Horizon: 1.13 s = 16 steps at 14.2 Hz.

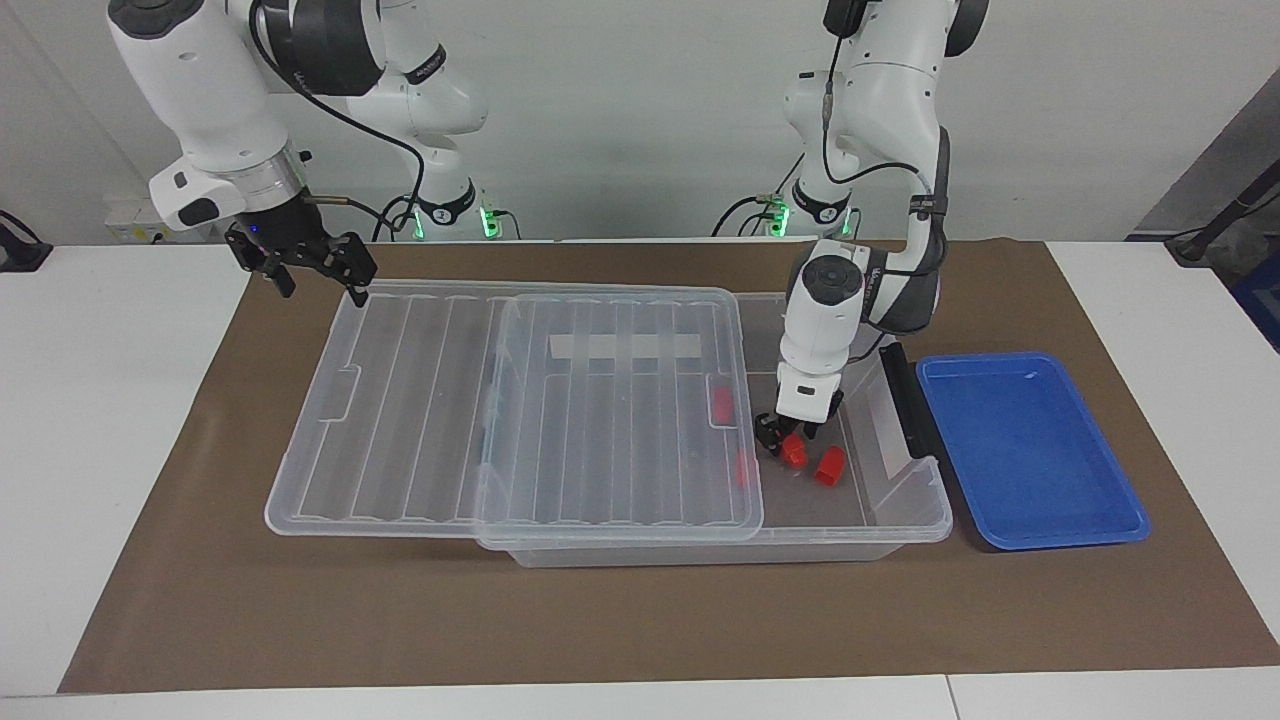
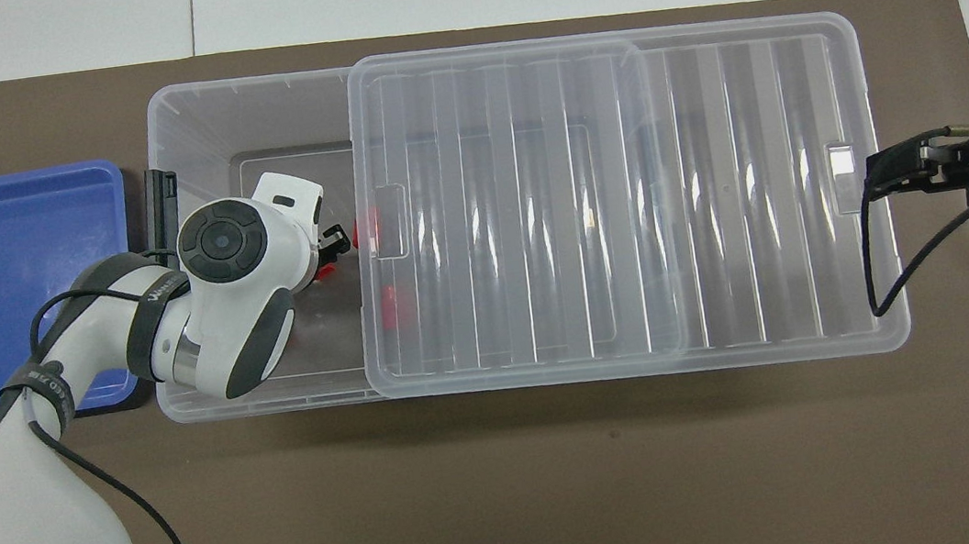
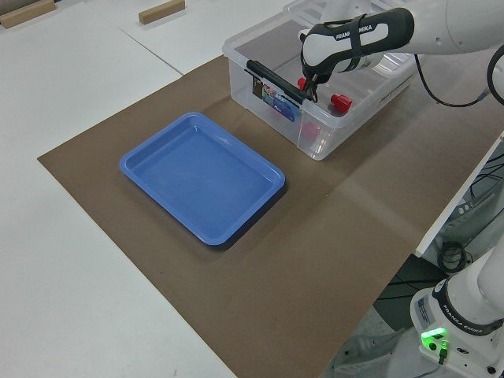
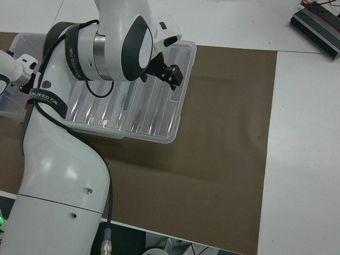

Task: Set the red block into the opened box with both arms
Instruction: 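Lower the red block into the box and open the left gripper, then withdraw the left gripper from the box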

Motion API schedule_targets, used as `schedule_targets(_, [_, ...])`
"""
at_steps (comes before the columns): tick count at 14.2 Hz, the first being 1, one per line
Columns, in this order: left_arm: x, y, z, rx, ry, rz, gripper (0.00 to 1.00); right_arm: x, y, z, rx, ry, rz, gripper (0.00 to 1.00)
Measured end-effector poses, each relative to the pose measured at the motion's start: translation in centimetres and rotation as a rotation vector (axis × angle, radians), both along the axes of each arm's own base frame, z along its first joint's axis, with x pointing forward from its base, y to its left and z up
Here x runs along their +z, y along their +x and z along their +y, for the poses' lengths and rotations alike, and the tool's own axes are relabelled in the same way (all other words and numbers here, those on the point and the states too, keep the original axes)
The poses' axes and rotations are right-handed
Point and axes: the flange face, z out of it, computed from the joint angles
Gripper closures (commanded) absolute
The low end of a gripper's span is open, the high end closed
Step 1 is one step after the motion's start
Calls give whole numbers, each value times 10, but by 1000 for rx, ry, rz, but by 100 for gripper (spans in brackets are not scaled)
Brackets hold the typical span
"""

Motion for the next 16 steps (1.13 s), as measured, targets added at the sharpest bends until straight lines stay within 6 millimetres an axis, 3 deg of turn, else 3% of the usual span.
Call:
schedule_targets(4, [46, 6, 2, 16, 23, 7, 31, 2, -1, -2, -4, 0, -2, 0])
schedule_targets(9, [88, 5, 7, 37, 58, 42, 35, 4, -1, -2, -4, -2, -6, 0])
schedule_targets(12, [133, 9, 15, 52, 88, 84, 35, 4, -1, -3, -4, -2, -8, 1])
schedule_targets(14, [171, 14, 37, 32, 82, 123, 35, 5, 0, -3, -5, -2, -16, 2])
schedule_targets(16, [207, 17, 76, -20, 78, 174, 35, 5, 1, -7, -12, -3, -29, 4])
